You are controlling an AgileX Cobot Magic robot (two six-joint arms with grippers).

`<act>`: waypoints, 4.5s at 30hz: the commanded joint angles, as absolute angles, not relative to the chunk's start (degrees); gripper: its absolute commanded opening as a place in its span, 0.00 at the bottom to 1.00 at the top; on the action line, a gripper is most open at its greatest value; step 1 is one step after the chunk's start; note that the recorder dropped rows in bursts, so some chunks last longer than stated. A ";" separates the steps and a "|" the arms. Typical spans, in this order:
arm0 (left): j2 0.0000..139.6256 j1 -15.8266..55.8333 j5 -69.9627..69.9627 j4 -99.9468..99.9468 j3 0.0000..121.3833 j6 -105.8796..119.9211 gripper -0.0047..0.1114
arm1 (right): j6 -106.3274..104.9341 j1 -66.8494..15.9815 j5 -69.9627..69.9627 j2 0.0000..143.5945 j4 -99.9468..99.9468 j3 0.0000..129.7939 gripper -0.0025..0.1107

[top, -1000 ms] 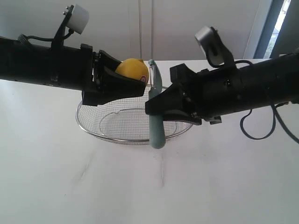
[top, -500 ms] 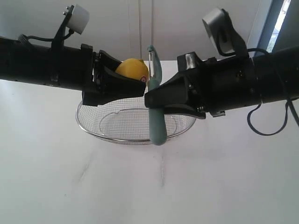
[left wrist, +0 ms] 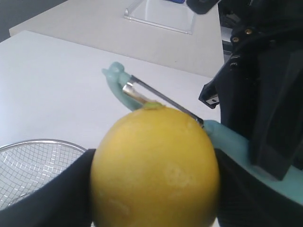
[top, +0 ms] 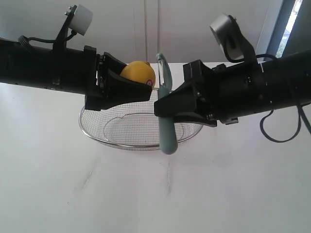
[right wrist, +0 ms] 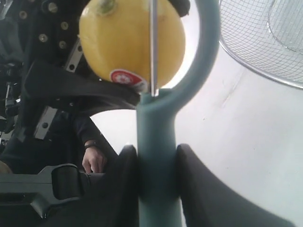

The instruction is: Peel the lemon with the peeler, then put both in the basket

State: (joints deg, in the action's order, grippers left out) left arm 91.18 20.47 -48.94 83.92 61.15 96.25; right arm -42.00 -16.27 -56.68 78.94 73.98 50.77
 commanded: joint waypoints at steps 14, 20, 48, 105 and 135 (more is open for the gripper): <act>90.90 20.75 -50.84 85.73 61.41 96.19 0.04 | -40.27 -15.94 -54.43 84.42 73.42 50.50 0.02; 90.90 20.75 -50.84 85.73 61.41 96.30 0.04 | -41.27 -15.94 -56.15 86.54 74.65 50.50 0.02; 90.90 20.75 -50.74 85.73 61.41 96.30 0.04 | -47.33 -15.94 -62.84 86.92 76.95 50.50 0.02; 90.90 20.75 -50.37 84.78 61.41 96.19 0.04 | -45.86 -15.94 -50.08 77.75 75.68 50.70 0.02; 90.90 20.75 -50.37 84.78 61.41 96.19 0.04 | -23.20 -15.94 -44.77 86.30 44.74 65.74 0.02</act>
State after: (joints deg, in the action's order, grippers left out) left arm 91.18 20.47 -49.17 83.48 61.15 96.25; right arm -25.36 -16.27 -43.39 84.61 48.32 62.92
